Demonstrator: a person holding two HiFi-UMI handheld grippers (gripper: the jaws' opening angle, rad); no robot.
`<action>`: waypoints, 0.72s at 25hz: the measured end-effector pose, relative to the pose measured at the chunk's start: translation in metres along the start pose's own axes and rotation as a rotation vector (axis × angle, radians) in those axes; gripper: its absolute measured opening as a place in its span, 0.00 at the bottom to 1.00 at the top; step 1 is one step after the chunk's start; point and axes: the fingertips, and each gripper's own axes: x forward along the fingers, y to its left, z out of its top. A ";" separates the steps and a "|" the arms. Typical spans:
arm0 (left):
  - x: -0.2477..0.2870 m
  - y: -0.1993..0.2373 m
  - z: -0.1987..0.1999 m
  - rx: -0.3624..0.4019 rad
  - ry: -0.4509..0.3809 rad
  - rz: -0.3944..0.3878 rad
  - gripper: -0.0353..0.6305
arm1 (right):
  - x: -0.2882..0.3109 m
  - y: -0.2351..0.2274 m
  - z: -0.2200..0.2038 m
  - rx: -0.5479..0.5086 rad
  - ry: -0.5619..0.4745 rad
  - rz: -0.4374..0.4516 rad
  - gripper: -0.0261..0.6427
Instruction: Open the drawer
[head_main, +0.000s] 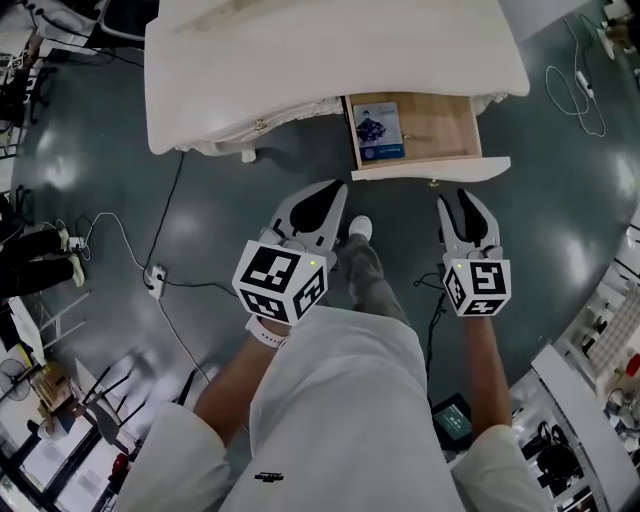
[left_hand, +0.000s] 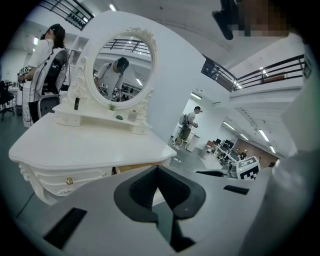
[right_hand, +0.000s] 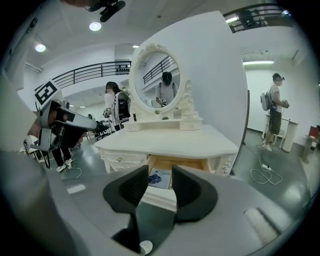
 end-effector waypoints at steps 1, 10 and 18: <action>-0.003 -0.001 0.003 0.004 -0.007 0.000 0.07 | -0.003 0.002 0.006 -0.006 -0.009 0.004 0.28; -0.032 -0.009 0.027 0.001 -0.065 0.007 0.07 | -0.031 0.021 0.060 -0.041 -0.100 0.028 0.28; -0.058 -0.022 0.048 0.023 -0.115 -0.001 0.07 | -0.053 0.033 0.102 -0.075 -0.179 0.040 0.27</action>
